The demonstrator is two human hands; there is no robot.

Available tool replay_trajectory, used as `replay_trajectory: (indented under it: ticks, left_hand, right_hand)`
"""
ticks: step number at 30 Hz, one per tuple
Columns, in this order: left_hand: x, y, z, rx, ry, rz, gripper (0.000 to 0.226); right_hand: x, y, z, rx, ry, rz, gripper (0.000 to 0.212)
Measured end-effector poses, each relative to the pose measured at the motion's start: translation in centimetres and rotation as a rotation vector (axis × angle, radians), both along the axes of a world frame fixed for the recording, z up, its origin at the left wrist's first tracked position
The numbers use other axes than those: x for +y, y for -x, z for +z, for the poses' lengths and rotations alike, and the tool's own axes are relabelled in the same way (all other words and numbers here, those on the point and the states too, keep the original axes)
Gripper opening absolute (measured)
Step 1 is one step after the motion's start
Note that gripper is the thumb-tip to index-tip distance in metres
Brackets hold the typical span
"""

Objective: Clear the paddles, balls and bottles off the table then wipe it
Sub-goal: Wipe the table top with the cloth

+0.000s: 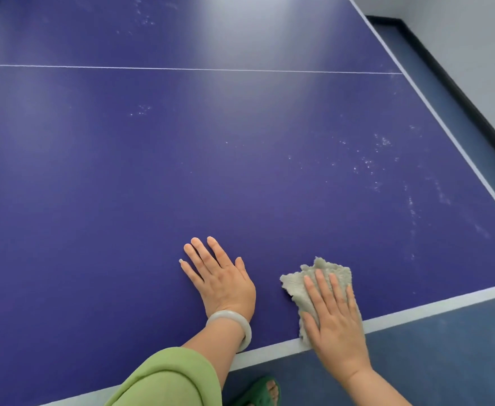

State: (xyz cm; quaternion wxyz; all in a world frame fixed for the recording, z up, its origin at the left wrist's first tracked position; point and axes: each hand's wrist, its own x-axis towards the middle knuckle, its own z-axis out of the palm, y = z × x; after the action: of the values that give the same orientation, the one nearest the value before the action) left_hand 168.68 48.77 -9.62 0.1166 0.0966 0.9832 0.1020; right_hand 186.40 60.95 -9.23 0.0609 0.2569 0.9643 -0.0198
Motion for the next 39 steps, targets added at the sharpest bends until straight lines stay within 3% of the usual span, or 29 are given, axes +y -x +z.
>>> replay_trajectory:
  ticks: [4,8,14,18,21,24,29,31,36,39]
  left_hand:
    - [0.0,0.0,0.1,0.004,-0.006,-0.007,0.072]
    - [-0.1,-0.1,0.2,0.016,0.000,-0.018,0.077]
    - [-0.7,-0.1,0.1,0.070,-0.086,-0.074,0.071]
    - [2.2,-2.2,-0.1,0.180,-0.295,-0.345,0.055]
    - [8.3,-4.7,1.3,0.113,-0.334,-0.435,0.058]
    - [14.4,-6.8,2.0,-0.001,-0.234,-0.320,0.065]
    - [17.9,-8.8,0.5,0.098,-0.014,-0.194,0.073]
    - [18.1,-8.9,0.0,0.118,0.022,-0.191,0.073]
    - [18.4,-8.9,-0.4,0.114,0.100,-0.191,0.072]
    - [18.4,-8.8,-0.4,0.127,0.117,-0.188,0.074]
  right_hand:
    - [3.9,-2.9,-0.4,-0.023,0.051,-0.337,0.070]
    - [4.0,-2.0,-0.6,-0.004,0.041,-0.422,0.074]
    - [4.7,-2.6,-0.2,0.012,0.016,-0.339,0.073]
    - [5.4,-3.2,-0.1,0.044,0.025,-0.272,0.070]
    - [6.1,-4.0,-0.3,0.063,0.042,-0.191,0.069]
    - [8.0,-5.7,-0.7,0.070,0.047,-0.057,0.066]
    - [13.9,-9.1,-0.8,0.084,0.009,-0.007,0.064]
    - [17.1,-10.1,-1.0,0.081,-0.019,-0.075,0.065]
    - [22.4,-7.3,-1.0,0.094,-0.021,-0.504,0.073]
    - [20.9,-2.8,-0.7,0.143,0.015,-0.404,0.073]
